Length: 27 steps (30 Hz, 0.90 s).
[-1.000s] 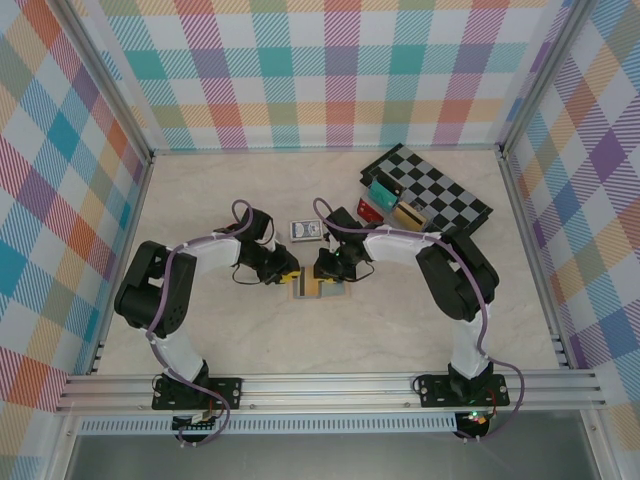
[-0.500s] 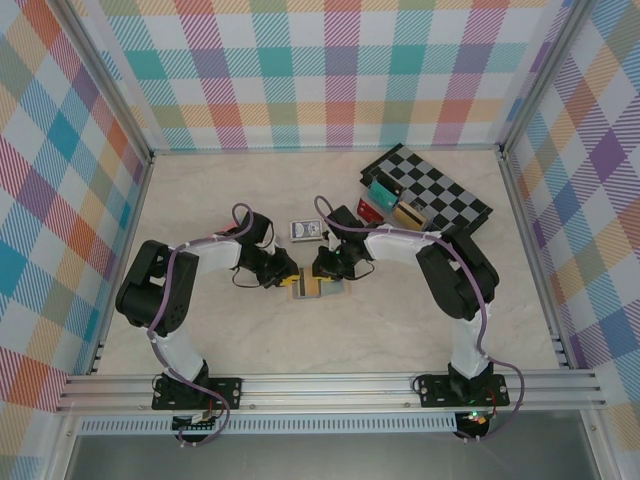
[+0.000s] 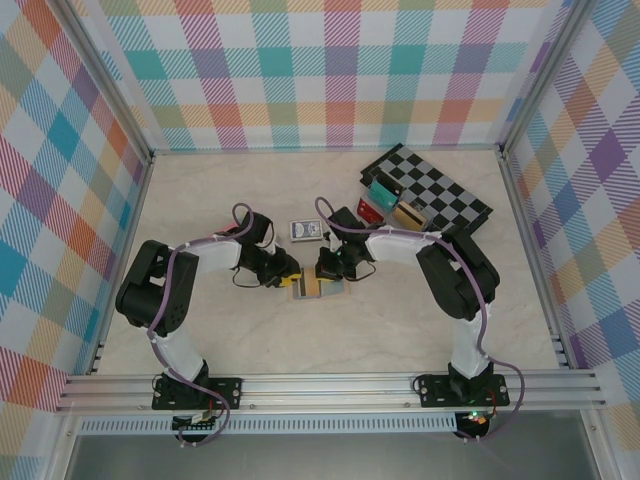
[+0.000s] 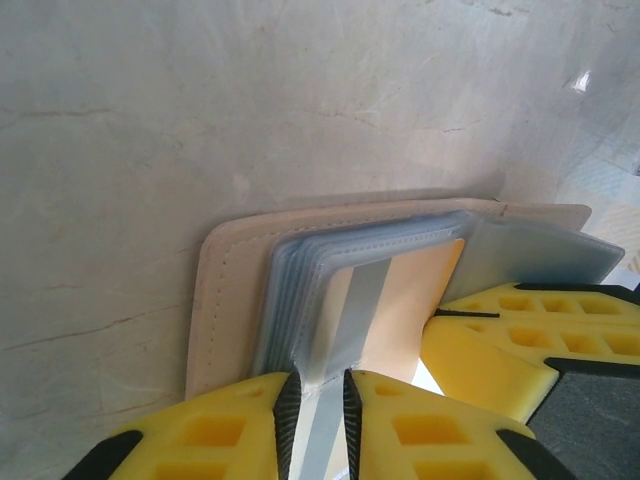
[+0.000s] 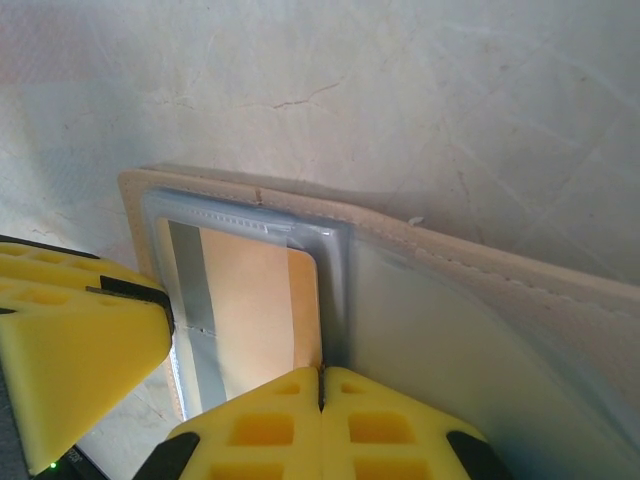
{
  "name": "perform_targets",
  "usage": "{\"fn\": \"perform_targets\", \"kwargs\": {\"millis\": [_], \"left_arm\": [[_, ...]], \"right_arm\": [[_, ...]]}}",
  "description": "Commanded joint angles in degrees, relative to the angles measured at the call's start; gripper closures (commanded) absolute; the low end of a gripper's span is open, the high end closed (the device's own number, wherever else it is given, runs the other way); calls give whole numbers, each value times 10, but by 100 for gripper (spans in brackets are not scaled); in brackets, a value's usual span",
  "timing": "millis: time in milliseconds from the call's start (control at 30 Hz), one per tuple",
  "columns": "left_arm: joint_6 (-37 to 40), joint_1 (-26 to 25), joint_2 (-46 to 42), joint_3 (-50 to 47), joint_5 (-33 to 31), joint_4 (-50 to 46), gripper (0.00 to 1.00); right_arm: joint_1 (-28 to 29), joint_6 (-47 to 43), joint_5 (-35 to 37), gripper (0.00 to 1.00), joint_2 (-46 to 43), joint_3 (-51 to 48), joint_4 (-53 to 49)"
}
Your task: Take the credit cards out of the card holder
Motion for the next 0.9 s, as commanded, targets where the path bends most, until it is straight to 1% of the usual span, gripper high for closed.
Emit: {"fn": "perform_targets", "kwargs": {"millis": [0,167,267,333,433,500,667,767,867], "left_arm": [[10,-3,1,-9,-38,-44,74],[13,-3,0,-5,-39,-48,74],[14,-3,-1,-4,-36,-46,76],[17,-3,-7,2,-32,-48,76],[21,-3,-29,8,-32,-46,76],[23,-3,-44,12,-32,-44,76],[13,-5,-65,7,0,-14,77],[8,-14,-59,6,14,-8,78],[7,-25,-43,10,14,-8,79]], "right_arm": [[-5,-9,33,98,-22,-20,-10],[-9,-11,43,98,-39,-34,-10],[-10,-12,33,97,-34,-34,-6],[-10,-12,20,91,-30,-34,-1],[-10,-12,2,76,-23,-33,4],[-10,-13,-1,71,-19,-32,3],[-11,-17,-10,69,-10,-30,3],[-11,-18,-21,70,-3,-29,7],[-11,-18,-30,70,1,-29,13]]}}
